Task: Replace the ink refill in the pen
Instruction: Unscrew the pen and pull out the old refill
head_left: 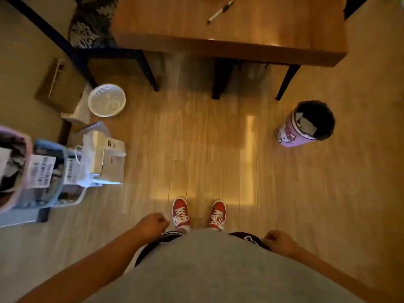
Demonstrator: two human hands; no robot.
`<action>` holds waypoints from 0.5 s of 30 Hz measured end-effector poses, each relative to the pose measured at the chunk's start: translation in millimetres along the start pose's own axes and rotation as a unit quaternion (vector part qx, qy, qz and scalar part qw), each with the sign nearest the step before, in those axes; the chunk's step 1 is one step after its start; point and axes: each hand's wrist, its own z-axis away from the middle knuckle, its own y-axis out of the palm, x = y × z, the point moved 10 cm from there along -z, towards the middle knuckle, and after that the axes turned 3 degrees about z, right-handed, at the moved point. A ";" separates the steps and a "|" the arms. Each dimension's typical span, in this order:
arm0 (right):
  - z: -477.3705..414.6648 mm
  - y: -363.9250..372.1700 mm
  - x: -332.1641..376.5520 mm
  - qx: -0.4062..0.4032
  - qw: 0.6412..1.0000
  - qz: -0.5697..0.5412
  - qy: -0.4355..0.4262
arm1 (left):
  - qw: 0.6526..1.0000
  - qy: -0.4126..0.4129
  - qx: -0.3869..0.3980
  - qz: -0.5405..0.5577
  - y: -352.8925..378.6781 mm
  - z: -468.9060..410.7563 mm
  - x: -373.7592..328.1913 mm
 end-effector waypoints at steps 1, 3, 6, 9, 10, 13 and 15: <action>-4.2 0.5 -3.6 0.003 1.000 0.001 -0.003 | 1.000 0.001 -0.002 -0.002 4.2 -3.8 -1.9; -9.1 -6.2 -10.2 -0.002 1.000 -0.005 0.004 | 1.000 0.005 -0.002 -0.008 7.5 -4.2 -10.7; -17.2 -17.7 -10.3 0.001 1.000 -0.013 -0.003 | 1.000 0.011 -0.008 -0.012 5.6 -5.0 -21.1; -28.3 -42.2 2.5 0.001 0.998 -0.058 -0.011 | 0.999 0.014 -0.037 -0.010 -13.5 -7.3 -28.4; -32.3 -54.1 9.7 -0.003 0.997 -0.076 -0.012 | 0.999 0.012 -0.048 -0.004 -21.2 -8.0 -29.5; -44.3 -93.6 41.9 -0.026 0.990 -0.133 -0.022 | 0.997 0.004 -0.071 0.011 -40.3 -10.3 -27.2; -54.1 -120.5 70.4 -0.033 0.987 -0.156 -0.034 | 0.997 -0.007 -0.077 0.019 -51.0 -14.6 -21.7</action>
